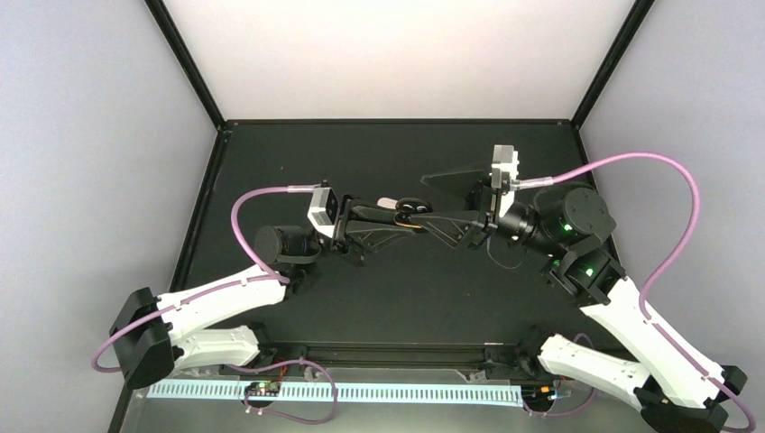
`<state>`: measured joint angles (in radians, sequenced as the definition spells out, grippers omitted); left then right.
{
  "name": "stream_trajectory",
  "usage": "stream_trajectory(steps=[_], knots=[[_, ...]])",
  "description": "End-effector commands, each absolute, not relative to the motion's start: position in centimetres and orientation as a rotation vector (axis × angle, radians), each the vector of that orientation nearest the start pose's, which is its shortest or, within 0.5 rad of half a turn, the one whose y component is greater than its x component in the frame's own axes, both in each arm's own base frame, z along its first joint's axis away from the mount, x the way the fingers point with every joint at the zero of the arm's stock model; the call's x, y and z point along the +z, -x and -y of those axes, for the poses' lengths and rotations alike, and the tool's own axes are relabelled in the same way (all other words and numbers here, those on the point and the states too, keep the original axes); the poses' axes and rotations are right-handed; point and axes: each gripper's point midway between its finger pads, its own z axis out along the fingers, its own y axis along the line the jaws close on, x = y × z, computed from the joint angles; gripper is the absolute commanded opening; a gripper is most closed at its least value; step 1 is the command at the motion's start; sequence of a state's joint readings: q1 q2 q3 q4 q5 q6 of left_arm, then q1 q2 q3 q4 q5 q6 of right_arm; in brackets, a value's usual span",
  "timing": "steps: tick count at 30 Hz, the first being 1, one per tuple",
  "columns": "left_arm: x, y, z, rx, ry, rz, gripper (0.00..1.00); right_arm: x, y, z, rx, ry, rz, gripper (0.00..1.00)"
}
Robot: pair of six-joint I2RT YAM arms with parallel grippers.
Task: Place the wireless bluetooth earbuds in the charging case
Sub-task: Place the earbud in the charging case.
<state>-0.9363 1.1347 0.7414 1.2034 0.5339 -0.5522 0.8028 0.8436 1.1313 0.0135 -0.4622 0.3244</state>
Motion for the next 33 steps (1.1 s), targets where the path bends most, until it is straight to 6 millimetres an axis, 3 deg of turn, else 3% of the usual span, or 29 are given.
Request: stream_trajectory(steps=[1,7,12,16,21,25,28,33], knots=[[47.6,-10.1,30.1,-1.582,-0.768,-0.654,0.02,51.6,-13.7,-24.9,1.232,0.723,-1.185,0.77],[47.4,-10.3,29.6,-1.555,-0.742,-0.662,0.02,53.8,-11.1,-21.8,1.177,0.722,-1.078,0.86],[47.6,-10.2,29.2,-1.533,-0.740,-0.653,0.02,53.7,-10.7,-20.5,1.131,0.701,-1.095,0.87],[47.2,-11.0,29.4,-1.419,-0.741,-0.675,0.02,53.0,-12.0,-20.3,1.096,0.656,-1.234,0.87],[46.2,-13.8,30.3,-1.139,-0.758,-0.753,0.02,51.4,-15.5,-20.0,0.977,0.544,-1.509,0.82],[46.6,-15.2,30.4,-0.974,-0.739,-0.701,0.02,51.8,-16.6,-20.1,0.957,0.501,-1.599,0.79],[47.0,-16.1,30.6,-0.911,-0.711,-0.676,0.01,51.6,-17.2,-20.5,0.948,0.486,-1.679,0.75],[47.2,-17.1,31.1,-0.857,-0.685,-0.658,0.02,49.0,-18.9,-20.5,0.862,0.428,-1.837,0.70]])
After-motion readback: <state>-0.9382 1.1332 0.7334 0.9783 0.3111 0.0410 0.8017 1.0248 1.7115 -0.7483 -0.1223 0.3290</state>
